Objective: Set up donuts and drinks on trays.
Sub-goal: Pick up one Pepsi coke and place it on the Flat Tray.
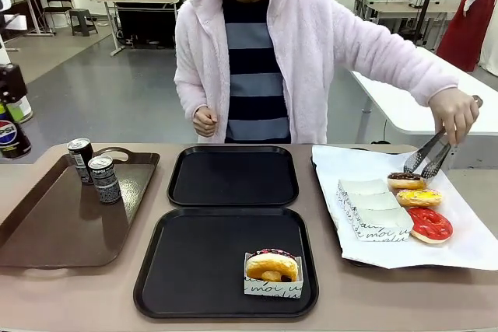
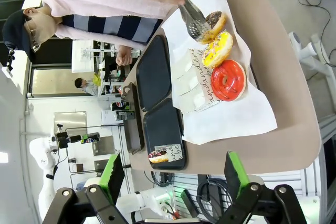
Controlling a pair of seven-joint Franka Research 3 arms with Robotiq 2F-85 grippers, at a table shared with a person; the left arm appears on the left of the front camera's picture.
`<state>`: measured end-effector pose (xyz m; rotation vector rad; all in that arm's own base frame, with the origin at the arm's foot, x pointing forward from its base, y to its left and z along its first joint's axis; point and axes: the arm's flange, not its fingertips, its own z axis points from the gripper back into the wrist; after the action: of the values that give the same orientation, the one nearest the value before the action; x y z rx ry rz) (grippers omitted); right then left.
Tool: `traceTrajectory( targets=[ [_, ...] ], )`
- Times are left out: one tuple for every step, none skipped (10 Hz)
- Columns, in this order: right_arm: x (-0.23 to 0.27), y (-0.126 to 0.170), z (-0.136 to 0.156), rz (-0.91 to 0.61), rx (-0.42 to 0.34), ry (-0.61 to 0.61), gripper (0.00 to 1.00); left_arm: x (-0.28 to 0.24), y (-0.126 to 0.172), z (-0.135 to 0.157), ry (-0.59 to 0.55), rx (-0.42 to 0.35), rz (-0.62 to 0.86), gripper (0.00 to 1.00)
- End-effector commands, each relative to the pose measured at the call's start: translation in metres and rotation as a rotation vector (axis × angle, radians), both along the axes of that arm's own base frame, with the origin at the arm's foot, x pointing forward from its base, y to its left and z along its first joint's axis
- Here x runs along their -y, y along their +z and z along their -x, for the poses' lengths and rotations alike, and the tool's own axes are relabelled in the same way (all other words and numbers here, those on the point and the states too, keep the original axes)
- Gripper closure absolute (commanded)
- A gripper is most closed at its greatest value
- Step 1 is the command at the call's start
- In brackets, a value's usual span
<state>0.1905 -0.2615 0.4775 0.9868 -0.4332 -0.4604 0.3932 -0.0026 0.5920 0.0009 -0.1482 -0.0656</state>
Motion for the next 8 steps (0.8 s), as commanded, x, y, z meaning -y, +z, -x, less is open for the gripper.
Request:
traceTrajectory(
  targets=[
    [0.002, -0.001, 0.002, -0.004, 0.001, 0.007, 0.0, 0.052, 0.016, 0.014, 0.008, 0.045, 0.013, 0.42],
    [0.002, -0.001, 0.002, -0.004, 0.001, 0.007, 0.0, 0.086, 0.024, 0.02, -0.005, 0.065, 0.014, 0.42],
    [0.002, -0.001, 0.002, -0.004, 0.001, 0.007, 0.0, 0.119, 0.03, 0.024, -0.041, 0.07, 0.02, 0.42],
    [0.002, -0.001, 0.002, -0.004, 0.001, 0.007, 0.0, 0.153, 0.029, 0.028, -0.1, 0.037, 0.029, 0.42],
    [0.002, -0.001, 0.002, -0.004, 0.001, 0.007, 0.0, 0.186, 0.023, 0.036, -0.16, 0.02, 0.033, 0.42],
    [0.002, -0.001, 0.002, -0.004, 0.001, 0.007, 0.0, 0.218, 0.011, 0.049, -0.215, 0.022, 0.028, 0.42],
    [0.002, -0.001, 0.002, -0.004, 0.001, 0.007, 0.0, 0.243, -0.002, 0.058, -0.238, 0.013, 0.014, 0.42],
    [0.002, -0.001, 0.002, -0.004, 0.001, 0.007, 0.0, 0.265, -0.017, 0.066, -0.273, -0.01, -0.002, 0.42]
  ],
)
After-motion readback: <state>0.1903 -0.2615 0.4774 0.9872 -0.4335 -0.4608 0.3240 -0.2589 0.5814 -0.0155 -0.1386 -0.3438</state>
